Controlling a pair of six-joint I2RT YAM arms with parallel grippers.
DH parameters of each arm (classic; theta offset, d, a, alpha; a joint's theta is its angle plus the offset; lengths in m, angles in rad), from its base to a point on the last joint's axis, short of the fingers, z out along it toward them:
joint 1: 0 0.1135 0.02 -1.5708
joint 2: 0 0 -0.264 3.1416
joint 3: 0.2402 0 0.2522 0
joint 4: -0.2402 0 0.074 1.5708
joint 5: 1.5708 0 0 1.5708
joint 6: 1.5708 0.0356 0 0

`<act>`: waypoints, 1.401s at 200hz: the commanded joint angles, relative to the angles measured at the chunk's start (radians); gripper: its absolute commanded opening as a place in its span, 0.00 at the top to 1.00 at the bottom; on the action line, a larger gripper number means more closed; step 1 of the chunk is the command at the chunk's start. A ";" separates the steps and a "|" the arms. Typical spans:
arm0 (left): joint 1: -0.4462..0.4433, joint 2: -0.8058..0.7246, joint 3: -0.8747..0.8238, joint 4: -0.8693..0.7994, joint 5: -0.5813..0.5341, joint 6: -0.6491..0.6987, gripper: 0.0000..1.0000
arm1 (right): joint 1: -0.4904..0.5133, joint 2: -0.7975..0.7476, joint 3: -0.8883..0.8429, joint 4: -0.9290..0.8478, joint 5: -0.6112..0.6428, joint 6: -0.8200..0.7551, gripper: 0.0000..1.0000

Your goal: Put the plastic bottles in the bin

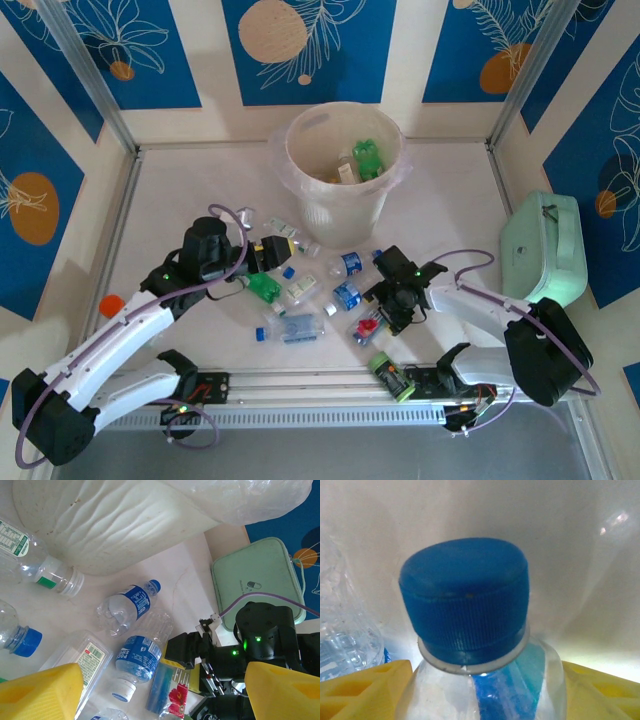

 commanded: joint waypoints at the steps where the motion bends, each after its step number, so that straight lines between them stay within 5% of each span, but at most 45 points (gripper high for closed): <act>1: -0.010 -0.003 -0.006 0.026 0.005 -0.005 0.16 | -0.004 0.004 0.012 -0.014 0.006 -0.012 0.29; 62: -0.010 0.002 0.023 0.006 -0.005 -0.003 0.16 | 0.000 -0.048 0.046 -0.065 0.036 -0.061 0.37; 127: -0.011 0.019 0.043 0.059 0.074 -0.037 0.13 | 0.055 -0.298 0.122 -0.142 0.116 -0.179 0.42; 170: -0.096 0.078 0.060 0.235 0.214 -0.065 0.00 | 0.105 -0.404 0.303 -0.130 0.179 -0.329 0.42; 280: -0.261 0.254 0.034 0.833 0.334 -0.315 0.00 | 0.099 -0.403 0.534 0.154 0.059 -0.484 0.42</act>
